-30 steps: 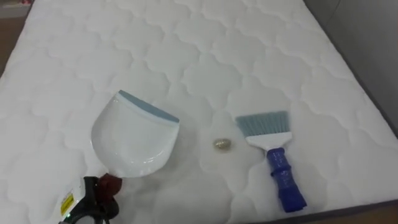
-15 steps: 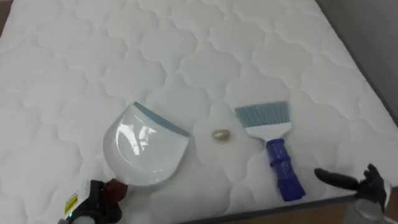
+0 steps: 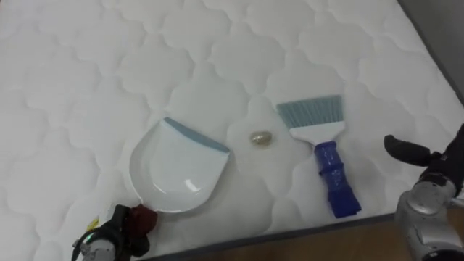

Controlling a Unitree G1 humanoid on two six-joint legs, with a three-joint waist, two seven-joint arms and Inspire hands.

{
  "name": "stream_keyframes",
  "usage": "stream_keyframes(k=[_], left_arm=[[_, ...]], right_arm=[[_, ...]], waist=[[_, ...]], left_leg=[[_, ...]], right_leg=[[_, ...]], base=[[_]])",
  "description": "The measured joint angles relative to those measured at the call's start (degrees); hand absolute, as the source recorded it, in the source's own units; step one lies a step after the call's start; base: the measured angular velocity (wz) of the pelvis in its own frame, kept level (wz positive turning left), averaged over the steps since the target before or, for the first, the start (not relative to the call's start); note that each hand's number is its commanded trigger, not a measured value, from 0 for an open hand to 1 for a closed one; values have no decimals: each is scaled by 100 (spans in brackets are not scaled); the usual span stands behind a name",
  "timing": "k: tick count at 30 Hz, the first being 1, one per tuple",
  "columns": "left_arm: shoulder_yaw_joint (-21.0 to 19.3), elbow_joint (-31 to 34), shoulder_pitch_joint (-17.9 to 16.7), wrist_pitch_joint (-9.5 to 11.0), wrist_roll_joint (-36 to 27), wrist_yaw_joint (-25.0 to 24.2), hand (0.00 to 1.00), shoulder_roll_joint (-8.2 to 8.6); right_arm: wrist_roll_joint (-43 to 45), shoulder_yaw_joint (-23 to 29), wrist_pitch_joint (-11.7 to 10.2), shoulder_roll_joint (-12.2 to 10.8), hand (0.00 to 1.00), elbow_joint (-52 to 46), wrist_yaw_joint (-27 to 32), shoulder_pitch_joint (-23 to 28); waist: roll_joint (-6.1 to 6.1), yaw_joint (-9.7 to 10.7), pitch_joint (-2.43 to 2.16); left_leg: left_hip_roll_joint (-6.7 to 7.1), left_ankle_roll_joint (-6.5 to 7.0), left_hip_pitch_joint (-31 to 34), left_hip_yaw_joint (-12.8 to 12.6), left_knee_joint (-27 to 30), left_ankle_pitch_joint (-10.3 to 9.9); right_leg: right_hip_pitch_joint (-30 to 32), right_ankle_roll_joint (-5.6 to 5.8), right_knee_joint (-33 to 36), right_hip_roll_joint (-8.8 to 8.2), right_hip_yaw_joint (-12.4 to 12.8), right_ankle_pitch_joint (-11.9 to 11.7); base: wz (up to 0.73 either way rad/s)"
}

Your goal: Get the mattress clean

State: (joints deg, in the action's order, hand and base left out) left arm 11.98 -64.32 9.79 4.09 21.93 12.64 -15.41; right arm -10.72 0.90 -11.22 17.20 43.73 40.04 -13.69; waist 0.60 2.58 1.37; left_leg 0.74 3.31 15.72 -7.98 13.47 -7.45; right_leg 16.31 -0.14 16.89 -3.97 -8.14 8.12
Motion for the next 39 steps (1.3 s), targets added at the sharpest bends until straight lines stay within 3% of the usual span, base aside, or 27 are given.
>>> stream_keyframes(k=[5,7,12,17,25,39], left_arm=[[64,-112,183,9,-54,-136,100,-18],[228,-163,316,8,-165,-216,100,-60],[396,-202,623,-2,-168,-393,100,-134],[397,-158,709,13,-168,-532,100,-190],[517,16,765,14,-237,-540,100,-232],[650,16,883,15,-393,-586,100,-237]], right_arm=[[659,-298,-173,32,0,3,238,-149],[703,-621,-193,40,0,69,230,-189],[1072,-919,-184,-4,0,85,38,-322],[1124,-1134,-170,-144,0,162,-124,-315],[1123,-1534,-128,-145,0,307,-225,-319],[632,-1602,20,-127,0,1111,-1042,-372]], waist=[[-28,-125,20],[-47,-152,67],[3,-167,129],[31,-115,139],[63,-153,147],[145,-201,169]], left_leg=[[-3,22,160,-136,36,13],[-5,24,178,-144,59,14],[-3,52,506,-138,214,24],[10,69,728,-91,314,32],[9,87,913,-119,421,26],[-1,106,1009,-148,537,13]], right_leg=[[251,1,126,-13,151,0],[288,1,182,-20,148,1],[592,1,328,-69,49,1],[757,-2,383,-113,-70,3],[932,-7,505,-162,-133,29],[986,-3,593,-187,-139,61]], base=[[-12],[0],[5],[7],[3],[3]])
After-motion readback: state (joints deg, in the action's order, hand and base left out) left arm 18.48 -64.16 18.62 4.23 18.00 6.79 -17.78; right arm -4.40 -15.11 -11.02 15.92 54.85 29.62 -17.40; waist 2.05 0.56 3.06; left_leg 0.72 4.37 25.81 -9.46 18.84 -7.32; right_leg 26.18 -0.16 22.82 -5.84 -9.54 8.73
